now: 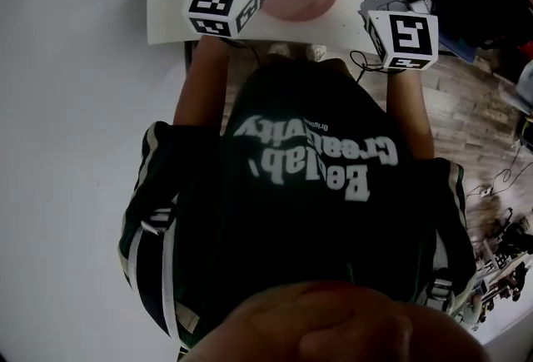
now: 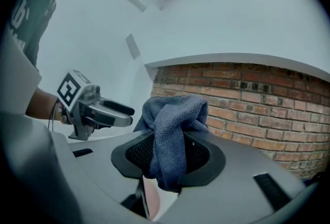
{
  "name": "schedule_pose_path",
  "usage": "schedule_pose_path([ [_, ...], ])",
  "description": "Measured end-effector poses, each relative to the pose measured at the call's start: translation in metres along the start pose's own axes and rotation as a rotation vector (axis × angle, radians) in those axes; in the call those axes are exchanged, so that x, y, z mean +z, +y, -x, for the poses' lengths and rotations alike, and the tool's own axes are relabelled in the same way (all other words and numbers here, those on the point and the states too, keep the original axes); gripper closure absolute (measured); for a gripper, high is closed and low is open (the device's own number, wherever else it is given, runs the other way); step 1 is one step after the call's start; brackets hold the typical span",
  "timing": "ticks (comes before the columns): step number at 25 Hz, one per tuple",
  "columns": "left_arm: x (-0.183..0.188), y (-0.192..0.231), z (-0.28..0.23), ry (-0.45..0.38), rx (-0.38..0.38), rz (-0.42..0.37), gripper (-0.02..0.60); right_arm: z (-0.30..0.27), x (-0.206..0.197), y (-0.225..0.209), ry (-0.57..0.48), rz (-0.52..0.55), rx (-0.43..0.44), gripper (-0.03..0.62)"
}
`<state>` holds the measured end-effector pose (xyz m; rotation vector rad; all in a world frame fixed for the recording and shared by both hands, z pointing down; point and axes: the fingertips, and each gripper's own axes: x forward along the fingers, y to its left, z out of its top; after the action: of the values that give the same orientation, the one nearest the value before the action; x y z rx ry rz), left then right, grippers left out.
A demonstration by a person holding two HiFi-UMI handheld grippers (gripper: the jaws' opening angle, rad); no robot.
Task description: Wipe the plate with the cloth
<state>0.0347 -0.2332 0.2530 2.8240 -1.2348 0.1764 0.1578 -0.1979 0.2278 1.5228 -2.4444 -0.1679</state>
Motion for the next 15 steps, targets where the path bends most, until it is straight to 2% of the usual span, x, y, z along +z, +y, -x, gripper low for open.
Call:
schedule_pose_path([
  [2,0.022,-0.017,0.007,-0.055,-0.025,-0.065,0.320,-0.001,-0.001,0.002,-0.015,-0.017,-0.015,0.470],
  [4,0.036,-0.026,0.014,-0.093,-0.026,-0.110,0.390,-0.004,-0.002,0.005,-0.024,-0.029,-0.021,0.470],
  [7,0.054,-0.028,0.023,-0.140,0.030,-0.175,0.481,-0.004,0.000,0.002,-0.046,-0.038,-0.041,0.470],
  [8,0.056,-0.027,0.027,-0.147,0.052,-0.192,0.581,-0.003,0.002,0.000,-0.057,-0.039,-0.051,0.470],
  [11,0.047,-0.021,0.033,-0.130,0.088,-0.189,0.581,0.001,0.003,-0.002,-0.080,-0.045,-0.081,0.473],
  [15,0.041,-0.014,0.037,-0.124,0.095,-0.171,0.581,-0.002,0.005,0.000,-0.085,-0.039,-0.094,0.473],
])
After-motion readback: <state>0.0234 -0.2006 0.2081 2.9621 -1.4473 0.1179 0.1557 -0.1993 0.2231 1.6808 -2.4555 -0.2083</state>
